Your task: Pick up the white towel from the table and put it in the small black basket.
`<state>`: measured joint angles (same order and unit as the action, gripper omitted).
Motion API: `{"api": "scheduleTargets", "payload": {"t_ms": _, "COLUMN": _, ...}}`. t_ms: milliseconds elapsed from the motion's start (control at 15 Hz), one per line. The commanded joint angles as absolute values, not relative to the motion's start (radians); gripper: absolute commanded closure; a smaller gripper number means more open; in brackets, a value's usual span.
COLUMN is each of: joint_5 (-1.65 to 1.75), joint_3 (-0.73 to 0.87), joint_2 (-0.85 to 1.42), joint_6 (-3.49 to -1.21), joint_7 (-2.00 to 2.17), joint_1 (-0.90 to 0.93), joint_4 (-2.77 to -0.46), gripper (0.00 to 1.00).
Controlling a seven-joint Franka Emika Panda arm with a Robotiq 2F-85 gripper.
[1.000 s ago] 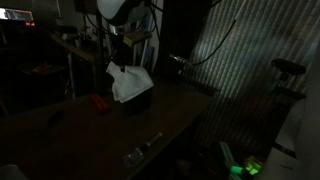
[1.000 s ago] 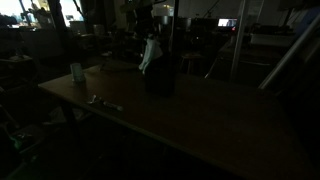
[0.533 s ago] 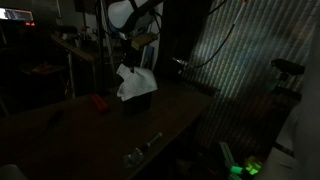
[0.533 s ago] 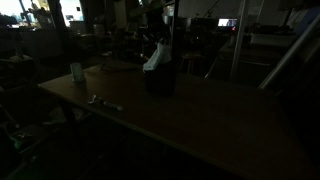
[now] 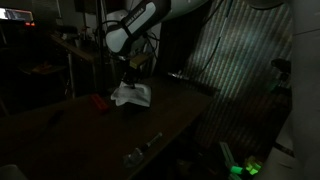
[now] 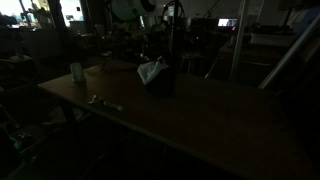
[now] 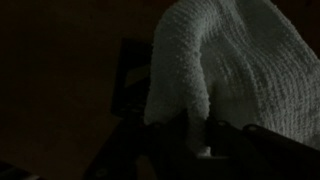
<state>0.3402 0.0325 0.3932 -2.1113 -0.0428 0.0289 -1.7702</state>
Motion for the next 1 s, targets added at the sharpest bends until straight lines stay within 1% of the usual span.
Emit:
{"api": "scheduleTargets", "payload": {"t_ms": 0, "joint_5": 0.339, "joint_3": 0.034, "joint_2": 0.425, "joint_6": -2.112, "joint_7": -0.048, "joint_1": 0.029, "joint_4": -1.748, "gripper": 0.97}}
{"api": "scheduleTargets", "payload": {"t_ms": 533, "joint_5": 0.286, "joint_3": 0.003, "joint_2": 0.463, "joint_6": -2.094, "joint_7": -0.076, "joint_1": 0.031, "joint_4": -1.746, "gripper": 0.97}}
{"api": "scheduleTargets", "payload": {"t_ms": 933, "joint_5": 0.211, "joint_3": -0.025, "joint_2": 0.495, "joint_6": -2.034, "joint_7": -0.138, "joint_1": 0.021, "joint_4": -1.751, "gripper": 0.97}}
